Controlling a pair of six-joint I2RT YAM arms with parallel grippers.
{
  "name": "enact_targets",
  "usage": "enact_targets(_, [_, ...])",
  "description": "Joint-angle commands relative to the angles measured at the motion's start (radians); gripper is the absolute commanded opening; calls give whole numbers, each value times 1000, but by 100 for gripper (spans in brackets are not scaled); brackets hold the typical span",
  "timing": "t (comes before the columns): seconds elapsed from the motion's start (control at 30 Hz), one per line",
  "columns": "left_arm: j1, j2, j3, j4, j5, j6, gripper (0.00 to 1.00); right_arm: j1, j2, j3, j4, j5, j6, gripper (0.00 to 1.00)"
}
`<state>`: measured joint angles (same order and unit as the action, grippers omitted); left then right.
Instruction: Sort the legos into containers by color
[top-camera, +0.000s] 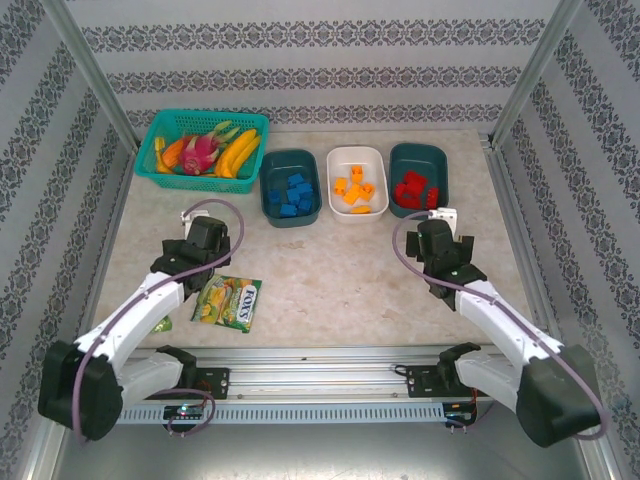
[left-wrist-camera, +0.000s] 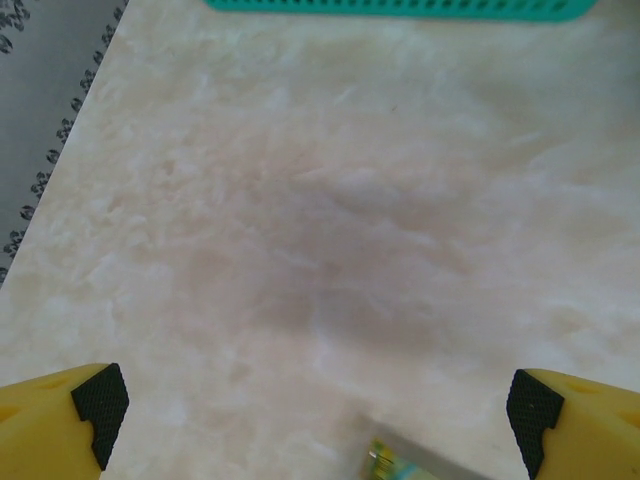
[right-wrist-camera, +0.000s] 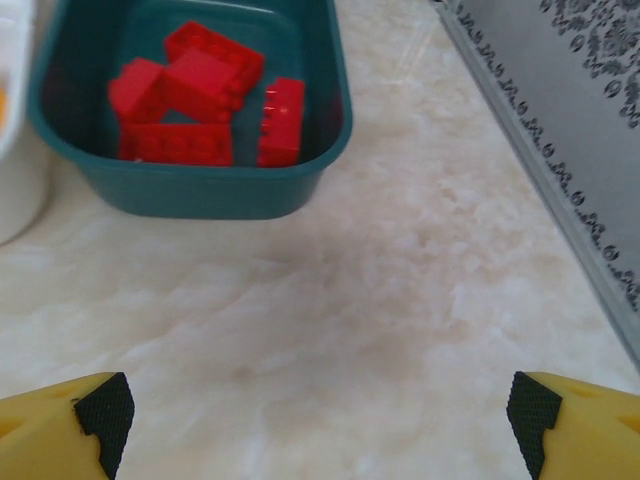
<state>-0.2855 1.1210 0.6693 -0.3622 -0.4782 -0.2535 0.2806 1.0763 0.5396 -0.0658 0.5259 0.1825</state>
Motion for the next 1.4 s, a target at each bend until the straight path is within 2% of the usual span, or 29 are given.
enact_targets(0.0, [47,77,-30,270,19,115,100,-47,73,-49,326,-46,-113,98])
enact_targets(0.1, [68,203,-40,413,40,141,100,-93,171,-69,478,-114,-119,98])
enact_targets(0.27, [150,371,-51,676,149,192,100,-145,309,-68,664,-212,-156,98])
enact_targets(0.33, [184,404,-46,755,209,222,100,-166,337,-55,696,-266,-192,98])
enact_targets(0.4, [214,432,-58,846,274,254,100,-211,365,-67,739,-323,-161,98])
enact_targets(0.5, [253,428,-117,944,372,243,100,-252,409,-163,948,-379,-124,98])
enact_targets(0.57, [253,400,-216,1095,374,239,100,-255,451,-238,1126,-368,-116,98])
enact_targets(0.6, [253,402,-271,1197,359,232,100,-256,454,-255,1161,-358,-113,98])
enact_targets(0.67, [253,456,-346,1399,351,238,100,-256,428,-243,1097,-358,-114,98])
enact_targets(0.73, [254,426,-294,1240,352,227,100,-255,430,-224,1062,-359,-115,98])
enact_targets(0.8, [267,441,-269,1212,371,221,100,-249,442,-203,1027,-345,-120,98])
enact_targets(0.87, [268,444,-271,1225,370,222,100,-232,431,-168,979,-320,-130,98])
enact_targets(1.37, [268,440,-270,1223,373,223,100,-235,435,-162,978,-343,-135,98])
